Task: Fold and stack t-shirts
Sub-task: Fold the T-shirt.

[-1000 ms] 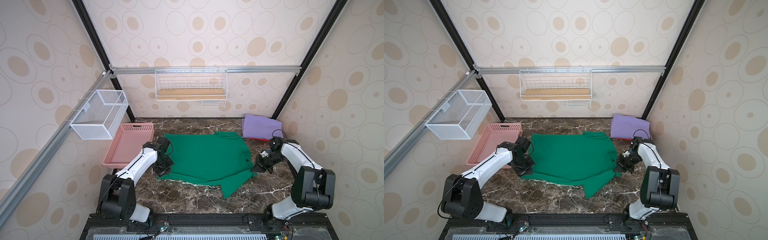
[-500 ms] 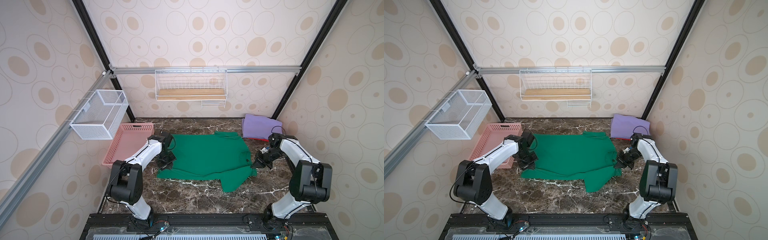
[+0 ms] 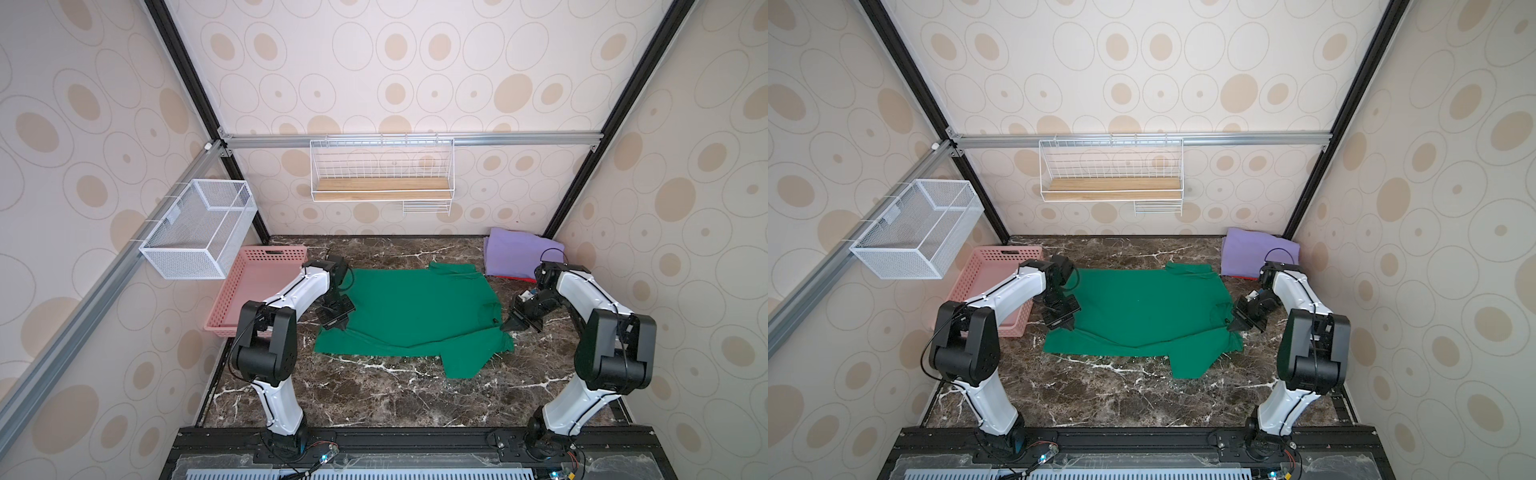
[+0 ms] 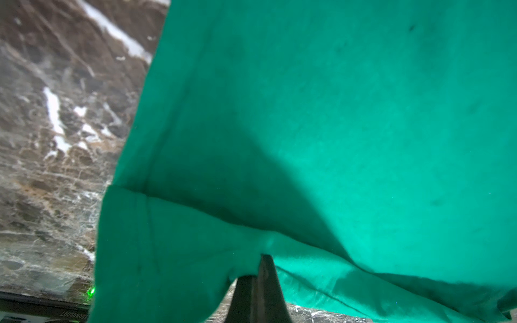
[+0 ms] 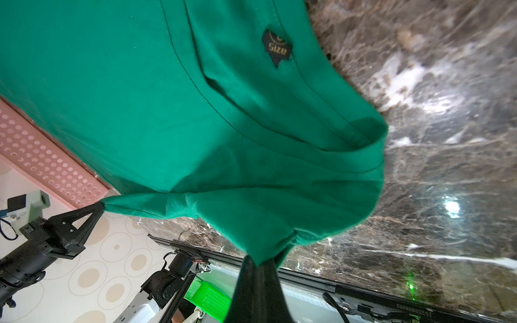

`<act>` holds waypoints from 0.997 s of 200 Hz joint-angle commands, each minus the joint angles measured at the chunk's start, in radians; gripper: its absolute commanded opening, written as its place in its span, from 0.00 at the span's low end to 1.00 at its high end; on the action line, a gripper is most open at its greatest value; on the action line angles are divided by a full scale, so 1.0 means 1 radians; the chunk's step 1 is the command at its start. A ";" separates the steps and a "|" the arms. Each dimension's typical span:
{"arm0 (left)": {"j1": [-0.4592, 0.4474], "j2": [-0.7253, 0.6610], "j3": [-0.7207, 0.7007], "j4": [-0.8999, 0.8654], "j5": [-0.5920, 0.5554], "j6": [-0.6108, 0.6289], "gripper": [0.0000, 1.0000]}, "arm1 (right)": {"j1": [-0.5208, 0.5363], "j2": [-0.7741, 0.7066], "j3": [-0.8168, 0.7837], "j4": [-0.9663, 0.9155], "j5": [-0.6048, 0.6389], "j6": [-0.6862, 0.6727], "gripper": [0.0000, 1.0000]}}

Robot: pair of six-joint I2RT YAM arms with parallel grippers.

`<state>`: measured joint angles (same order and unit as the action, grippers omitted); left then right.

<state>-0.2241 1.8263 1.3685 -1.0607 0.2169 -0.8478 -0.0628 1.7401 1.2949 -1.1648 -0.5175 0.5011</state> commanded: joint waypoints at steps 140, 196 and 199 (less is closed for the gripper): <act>0.035 0.168 0.159 -0.067 0.003 0.070 0.00 | 0.006 0.138 0.159 -0.045 0.035 -0.007 0.04; 0.042 0.215 0.199 -0.074 0.000 0.082 0.00 | 0.009 0.176 0.190 -0.052 0.035 -0.010 0.05; 0.042 0.218 0.202 -0.074 -0.001 0.082 0.00 | 0.009 0.178 0.191 -0.052 0.036 -0.011 0.05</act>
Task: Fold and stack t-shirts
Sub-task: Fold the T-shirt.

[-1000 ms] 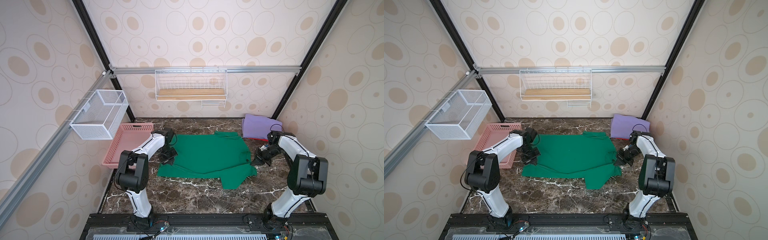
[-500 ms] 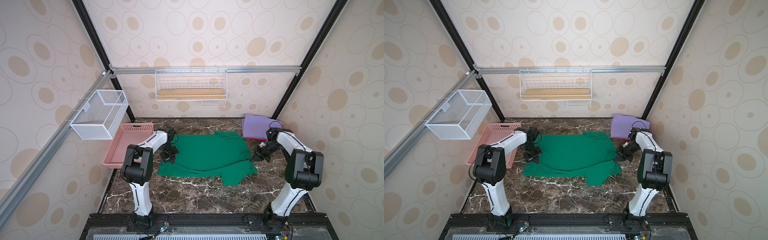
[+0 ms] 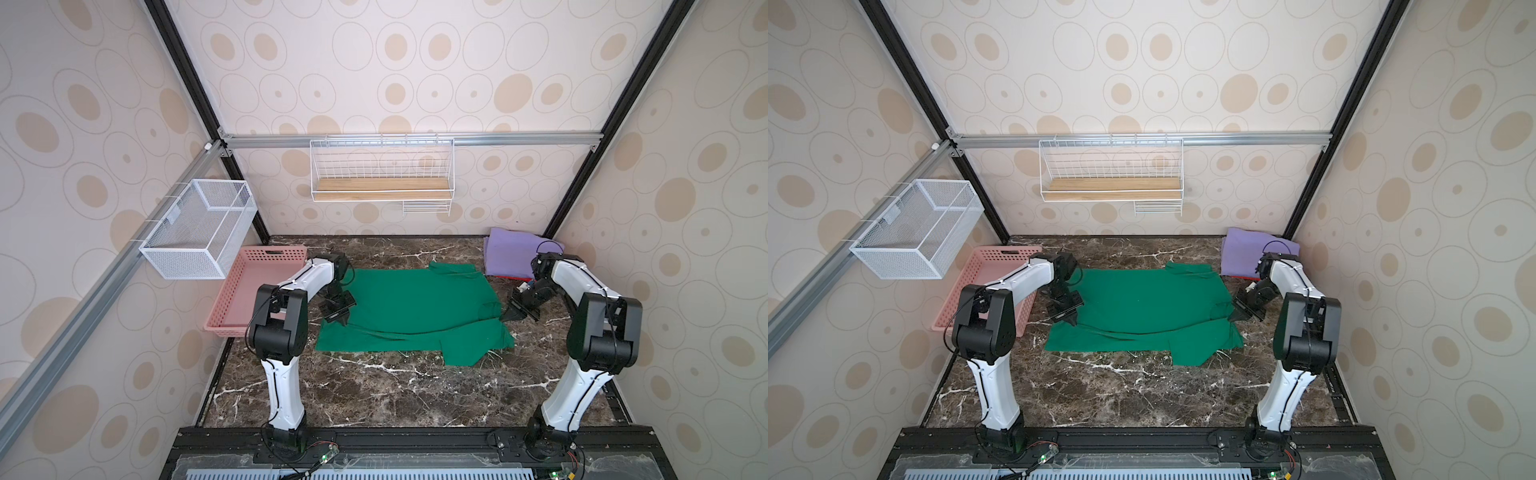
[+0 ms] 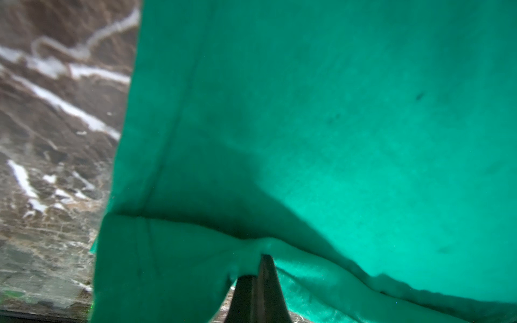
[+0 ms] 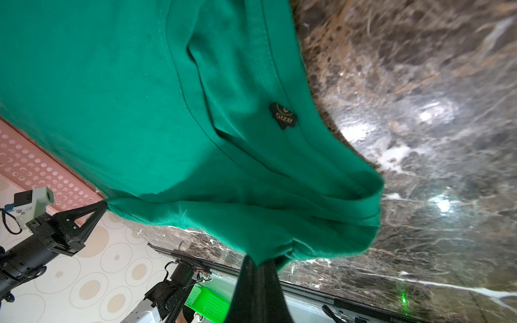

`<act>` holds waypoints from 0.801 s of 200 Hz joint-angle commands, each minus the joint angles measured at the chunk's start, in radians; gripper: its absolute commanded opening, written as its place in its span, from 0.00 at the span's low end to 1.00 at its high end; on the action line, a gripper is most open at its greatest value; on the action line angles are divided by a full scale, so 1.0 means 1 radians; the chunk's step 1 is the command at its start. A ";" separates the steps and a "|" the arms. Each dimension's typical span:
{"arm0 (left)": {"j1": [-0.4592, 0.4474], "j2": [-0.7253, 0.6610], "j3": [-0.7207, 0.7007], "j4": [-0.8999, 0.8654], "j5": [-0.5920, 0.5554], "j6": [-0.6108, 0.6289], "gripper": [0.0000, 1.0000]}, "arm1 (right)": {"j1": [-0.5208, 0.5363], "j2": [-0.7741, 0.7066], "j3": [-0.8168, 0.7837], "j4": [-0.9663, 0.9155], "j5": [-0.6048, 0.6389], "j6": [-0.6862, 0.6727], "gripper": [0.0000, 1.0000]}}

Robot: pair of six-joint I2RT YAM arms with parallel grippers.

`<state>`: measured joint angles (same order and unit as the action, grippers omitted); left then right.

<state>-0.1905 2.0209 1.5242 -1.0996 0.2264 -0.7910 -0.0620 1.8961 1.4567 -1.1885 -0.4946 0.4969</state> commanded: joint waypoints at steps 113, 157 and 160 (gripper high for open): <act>0.039 0.119 0.126 -0.053 -0.004 0.050 0.00 | 0.015 0.109 0.106 -0.034 0.034 -0.009 0.06; 0.042 0.142 0.132 -0.061 -0.007 0.060 0.01 | 0.017 0.141 0.150 -0.042 0.038 -0.009 0.06; 0.043 0.144 0.132 -0.063 -0.007 0.059 0.03 | 0.017 0.143 0.152 -0.043 0.036 -0.009 0.06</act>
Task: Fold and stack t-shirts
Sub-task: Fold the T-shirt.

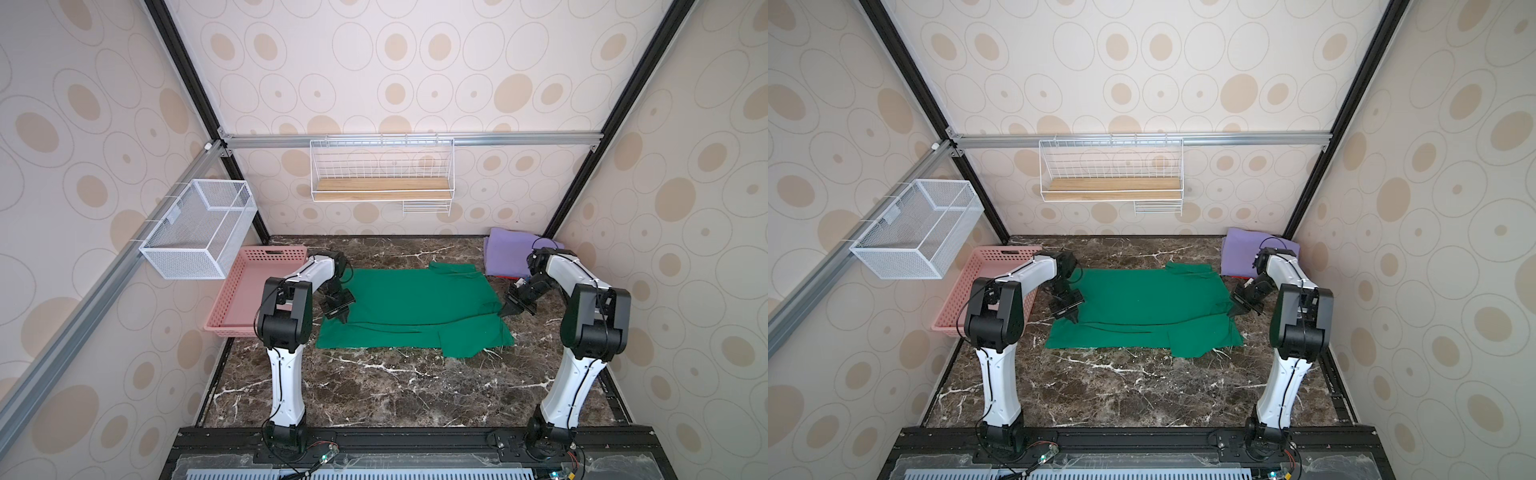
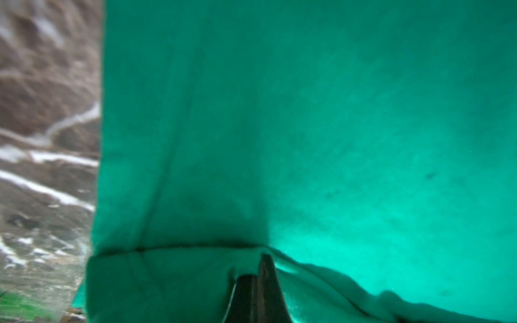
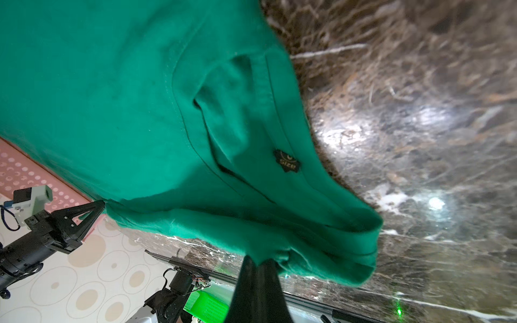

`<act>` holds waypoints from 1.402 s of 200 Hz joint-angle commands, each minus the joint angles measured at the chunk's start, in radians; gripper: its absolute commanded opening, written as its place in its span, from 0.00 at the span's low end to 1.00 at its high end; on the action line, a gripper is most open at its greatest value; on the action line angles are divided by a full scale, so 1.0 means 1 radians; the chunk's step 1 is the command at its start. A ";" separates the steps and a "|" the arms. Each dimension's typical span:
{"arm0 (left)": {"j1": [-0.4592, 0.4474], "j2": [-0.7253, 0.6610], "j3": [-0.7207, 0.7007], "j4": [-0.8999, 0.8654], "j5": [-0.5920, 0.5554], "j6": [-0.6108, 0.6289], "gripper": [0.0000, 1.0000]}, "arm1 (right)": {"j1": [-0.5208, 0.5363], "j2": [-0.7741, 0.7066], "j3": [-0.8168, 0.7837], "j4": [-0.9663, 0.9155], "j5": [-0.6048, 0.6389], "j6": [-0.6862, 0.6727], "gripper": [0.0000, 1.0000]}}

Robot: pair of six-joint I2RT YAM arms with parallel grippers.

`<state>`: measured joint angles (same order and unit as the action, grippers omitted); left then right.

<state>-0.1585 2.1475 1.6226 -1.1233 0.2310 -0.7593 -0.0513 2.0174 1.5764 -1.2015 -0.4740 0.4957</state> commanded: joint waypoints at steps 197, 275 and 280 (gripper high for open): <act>0.026 -0.379 -0.227 -0.091 -0.055 0.063 0.39 | 0.068 -0.189 -0.012 -0.048 0.025 -0.029 0.17; -0.031 -0.257 -0.231 0.034 0.036 0.016 0.40 | 0.120 -0.466 -0.565 0.209 -0.116 0.062 0.27; -0.030 -0.241 -0.219 0.032 0.037 0.021 0.40 | 0.127 -0.473 -0.580 0.233 -0.127 0.080 0.30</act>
<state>-0.1856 1.8359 1.3636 -1.1225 0.2390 -0.7254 0.0475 1.5963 1.0676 -1.0901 -0.5320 0.4992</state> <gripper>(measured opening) 0.397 0.258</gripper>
